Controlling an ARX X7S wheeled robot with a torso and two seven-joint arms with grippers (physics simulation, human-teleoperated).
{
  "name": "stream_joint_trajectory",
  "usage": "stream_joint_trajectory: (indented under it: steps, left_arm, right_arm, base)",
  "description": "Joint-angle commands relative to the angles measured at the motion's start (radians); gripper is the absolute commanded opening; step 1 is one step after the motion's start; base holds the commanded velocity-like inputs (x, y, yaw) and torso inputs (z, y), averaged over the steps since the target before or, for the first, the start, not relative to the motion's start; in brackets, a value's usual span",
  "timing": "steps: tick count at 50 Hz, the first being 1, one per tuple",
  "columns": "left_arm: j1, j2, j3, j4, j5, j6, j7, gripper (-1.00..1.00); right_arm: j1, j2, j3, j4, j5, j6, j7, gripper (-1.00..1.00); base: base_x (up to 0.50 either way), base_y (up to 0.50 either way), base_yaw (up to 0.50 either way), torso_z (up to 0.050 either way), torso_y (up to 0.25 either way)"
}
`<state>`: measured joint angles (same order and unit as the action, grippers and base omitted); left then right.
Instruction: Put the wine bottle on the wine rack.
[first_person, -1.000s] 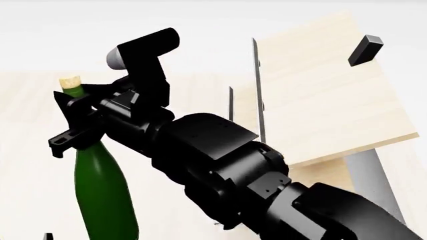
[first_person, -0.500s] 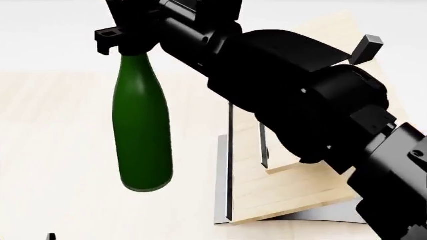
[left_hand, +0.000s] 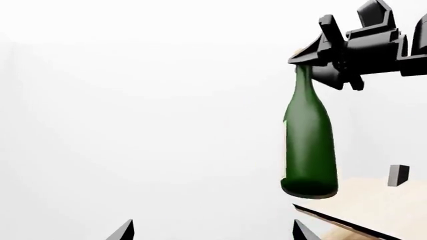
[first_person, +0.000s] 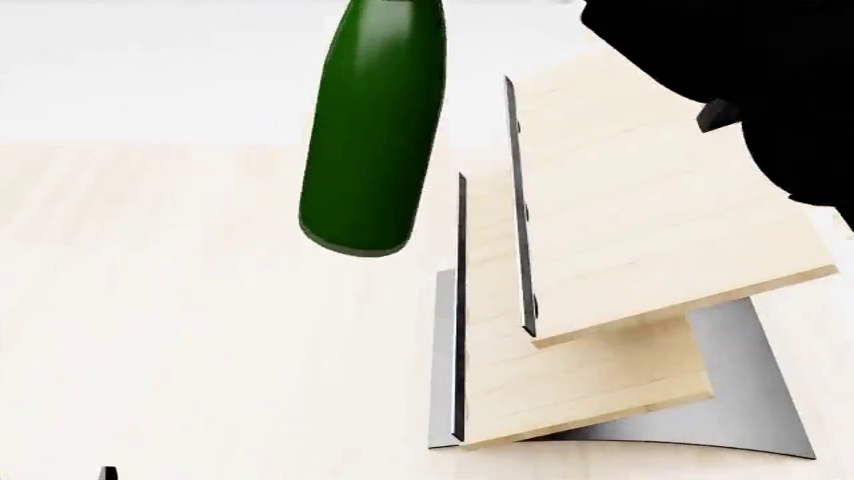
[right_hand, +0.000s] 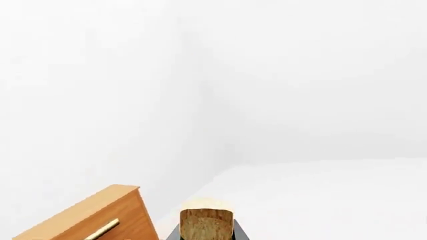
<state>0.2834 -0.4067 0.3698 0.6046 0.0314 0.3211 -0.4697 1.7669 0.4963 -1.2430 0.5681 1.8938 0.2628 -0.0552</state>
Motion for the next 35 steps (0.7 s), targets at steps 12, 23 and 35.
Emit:
stream_joint_trajectory:
  steps: [12, 23, 35]
  left_arm:
    - [-0.007, -0.003, 0.007, 0.001, 0.002, -0.01, -0.004, 1.0]
    - [-0.009, -0.003, 0.011, -0.006, 0.004, -0.007, -0.007, 1.0]
    - [-0.011, -0.006, 0.015, -0.008, 0.005, -0.008, -0.01, 1.0]
  right_arm:
    - [-0.044, 0.007, 0.187, 0.303, 0.245, -0.026, 0.097, -1.0]
    - [-0.071, -0.021, 0.272, 0.489, 0.377, 0.001, 0.078, -1.0]
    - [-0.169, 0.059, 0.353, 0.368, 0.44, -0.09, 0.113, -1.0]
  base:
    - [0.0, 0.0, 0.0, 0.0, 0.0]
    - [0.0, 0.0, 0.0, 0.0, 0.001]
    - [0.0, 0.0, 0.0, 0.0, 0.001]
